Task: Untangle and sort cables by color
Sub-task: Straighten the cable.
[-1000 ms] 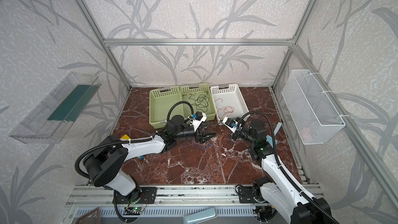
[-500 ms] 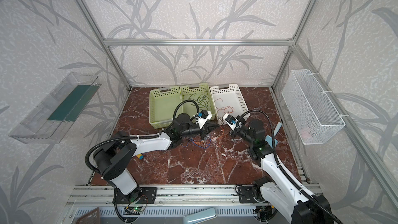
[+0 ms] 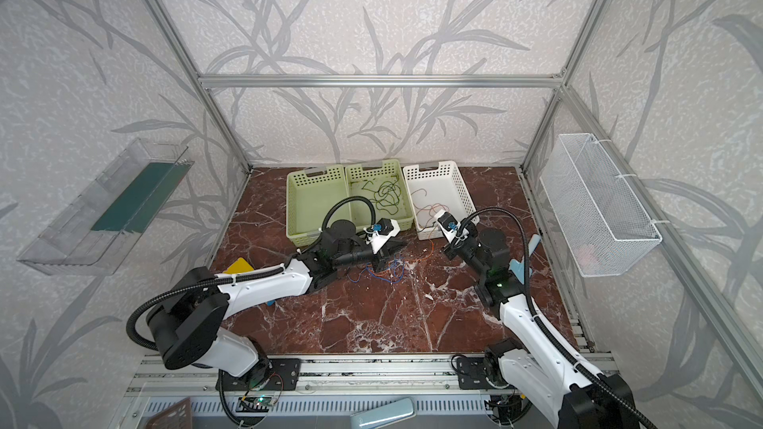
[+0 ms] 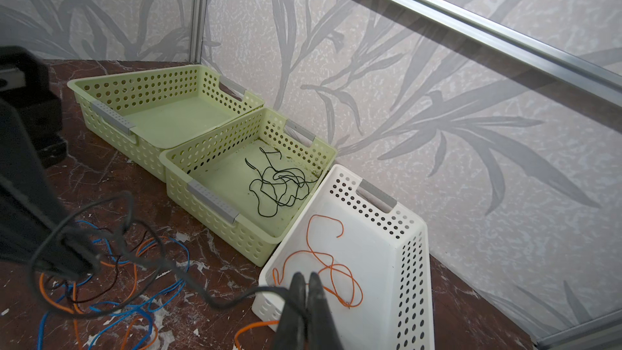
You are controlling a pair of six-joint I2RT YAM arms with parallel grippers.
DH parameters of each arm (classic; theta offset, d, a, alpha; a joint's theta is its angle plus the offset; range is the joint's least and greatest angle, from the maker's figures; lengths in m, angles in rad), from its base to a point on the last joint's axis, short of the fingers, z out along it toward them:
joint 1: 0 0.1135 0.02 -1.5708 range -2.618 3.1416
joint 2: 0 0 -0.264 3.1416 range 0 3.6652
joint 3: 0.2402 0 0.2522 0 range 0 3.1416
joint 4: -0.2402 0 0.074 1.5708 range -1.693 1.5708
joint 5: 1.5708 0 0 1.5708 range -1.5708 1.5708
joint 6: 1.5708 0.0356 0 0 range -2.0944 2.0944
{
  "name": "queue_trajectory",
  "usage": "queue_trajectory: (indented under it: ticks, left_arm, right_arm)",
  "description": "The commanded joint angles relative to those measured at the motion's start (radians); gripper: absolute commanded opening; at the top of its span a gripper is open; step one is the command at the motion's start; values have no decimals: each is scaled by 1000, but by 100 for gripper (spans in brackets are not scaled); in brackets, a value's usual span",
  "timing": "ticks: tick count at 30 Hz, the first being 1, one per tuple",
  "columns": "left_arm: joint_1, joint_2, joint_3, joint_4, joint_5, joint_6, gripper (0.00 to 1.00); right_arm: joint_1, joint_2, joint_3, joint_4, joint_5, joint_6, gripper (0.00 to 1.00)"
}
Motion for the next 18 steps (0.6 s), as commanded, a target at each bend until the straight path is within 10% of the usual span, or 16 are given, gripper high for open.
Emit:
queue_trajectory:
  ticks: [1,18]
  left_arm:
    - [-2,-22,-12,-42,-30,56,0]
    - [-2,-63,-21,-137,-67,124,0]
  right_arm:
    - [-6,-6,33,27,9,21,0]
    - [-28,-15,50,-47,-12,20,0]
